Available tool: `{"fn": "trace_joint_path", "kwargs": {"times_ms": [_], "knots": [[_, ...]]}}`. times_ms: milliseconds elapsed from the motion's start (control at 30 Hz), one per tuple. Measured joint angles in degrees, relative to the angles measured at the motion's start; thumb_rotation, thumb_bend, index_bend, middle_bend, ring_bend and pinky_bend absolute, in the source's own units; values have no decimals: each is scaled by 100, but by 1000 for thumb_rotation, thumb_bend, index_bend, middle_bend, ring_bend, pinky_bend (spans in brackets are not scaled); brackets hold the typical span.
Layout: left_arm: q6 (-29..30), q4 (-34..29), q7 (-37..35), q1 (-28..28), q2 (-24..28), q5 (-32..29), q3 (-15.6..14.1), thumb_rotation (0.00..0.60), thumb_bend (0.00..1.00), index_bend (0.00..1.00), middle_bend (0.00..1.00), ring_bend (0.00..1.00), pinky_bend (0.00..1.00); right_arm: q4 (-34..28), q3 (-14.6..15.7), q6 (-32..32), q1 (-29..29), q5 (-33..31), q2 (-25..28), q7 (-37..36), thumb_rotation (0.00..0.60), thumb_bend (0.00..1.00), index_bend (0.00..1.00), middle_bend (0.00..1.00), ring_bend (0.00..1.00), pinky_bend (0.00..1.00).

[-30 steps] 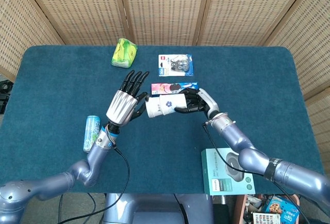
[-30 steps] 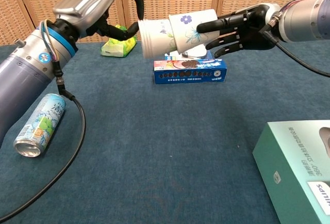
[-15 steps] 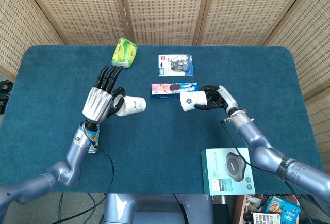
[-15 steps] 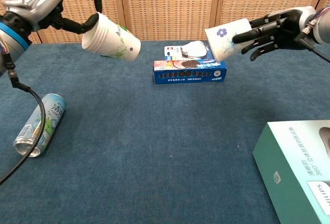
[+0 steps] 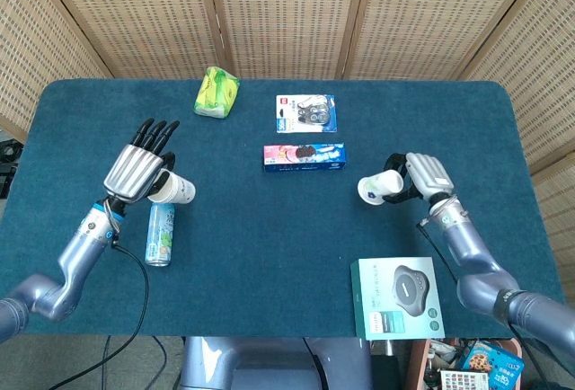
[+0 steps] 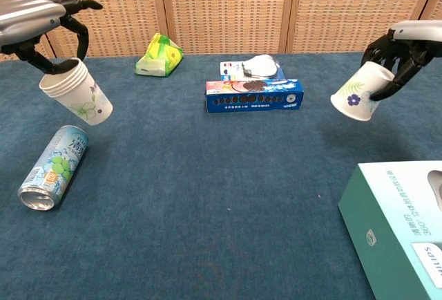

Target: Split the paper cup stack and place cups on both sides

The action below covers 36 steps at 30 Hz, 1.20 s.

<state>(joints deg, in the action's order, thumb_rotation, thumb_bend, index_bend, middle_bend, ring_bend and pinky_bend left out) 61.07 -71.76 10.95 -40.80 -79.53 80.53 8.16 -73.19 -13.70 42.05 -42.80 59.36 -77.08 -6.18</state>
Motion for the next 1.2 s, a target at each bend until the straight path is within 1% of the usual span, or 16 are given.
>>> {"fn": "trace_joint_path", "kwargs": {"times_ms": [67, 200, 233, 300, 333, 367, 400, 433, 467, 533, 633, 700, 800, 1000, 1133, 1200], "knots": [[-173, 40, 57, -18, -27, -120, -43, 600, 539, 664, 0, 0, 0, 115, 147, 116, 14, 158, -61, 251, 600, 405, 585, 630, 515, 591], [-308, 223, 80, -44, -185, -240, -66, 600, 539, 664, 0, 0, 0, 275, 319, 286, 38, 378, -156, 556, 600, 405, 585, 623, 515, 591], [-326, 287, 81, -49, -233, -259, -69, 600, 539, 664, 0, 0, 0, 297, 346, 323, 43, 423, -171, 610, 600, 404, 585, 609, 515, 591], [-347, 385, 79, -56, -305, -279, -72, 600, 535, 651, 0, 0, 0, 348, 407, 407, 52, 539, -199, 739, 600, 381, 562, 537, 487, 583], [-367, 452, 69, -61, -356, -295, -73, 600, 500, 594, 0, 0, 0, 371, 437, 446, 54, 602, -207, 804, 600, 289, 477, 439, 426, 541], [-392, 498, 55, -66, -394, -312, -73, 600, 425, 466, 0, 0, 0, 403, 482, 497, 56, 692, -215, 904, 600, 208, 384, 347, 360, 490], [-421, 534, 38, -72, -427, -336, -70, 600, 367, 354, 0, 0, 0, 425, 519, 531, 56, 757, -218, 989, 600, 108, 244, 219, 258, 406], [-471, 561, 20, -81, -458, -376, -62, 600, 279, 180, 0, 0, 0, 445, 559, 559, 56, 816, -220, 1081, 600, 21, 100, 93, 135, 291], [-517, 574, 14, -91, -480, -408, -56, 600, 236, 67, 0, 0, 0, 461, 616, 582, 54, 879, -215, 1220, 600, 0, 21, 19, 49, 196], [-625, 595, 14, -125, -540, -497, -31, 600, 215, 1, 0, 0, 0, 463, 691, 570, 48, 912, -191, 1482, 600, 0, 0, 0, 0, 94], [-660, 523, -6, -145, -578, -552, 2, 600, 211, 0, 0, 0, 0, 362, 763, 576, 48, 840, -128, 2054, 600, 0, 0, 0, 0, 28], [-624, 425, -5, -133, -553, -563, 20, 600, 211, 0, 0, 0, 0, 164, 778, 702, 77, 770, -65, 2458, 600, 0, 0, 0, 0, 11], [-428, 191, -25, -51, -453, -580, 66, 600, 211, 0, 0, 0, 0, -258, 785, 1056, 174, 746, 88, 2767, 600, 0, 0, 0, 0, 0], [330, -614, -162, 413, 93, -594, 131, 600, 170, 0, 0, 0, 0, -1143, 841, 1949, 600, 1017, 644, 2782, 600, 0, 0, 0, 0, 0], [1102, -1421, -265, 1016, 681, -651, 119, 600, 163, 0, 0, 0, 0, -1361, 956, 2718, 1056, 1443, 931, 2482, 600, 0, 0, 0, 0, 0], [1474, -1773, -297, 1346, 948, -660, 84, 600, 162, 0, 0, 0, 0, -1351, 1052, 3161, 1305, 1792, 1021, 2152, 600, 0, 0, 0, 0, 0]]}}
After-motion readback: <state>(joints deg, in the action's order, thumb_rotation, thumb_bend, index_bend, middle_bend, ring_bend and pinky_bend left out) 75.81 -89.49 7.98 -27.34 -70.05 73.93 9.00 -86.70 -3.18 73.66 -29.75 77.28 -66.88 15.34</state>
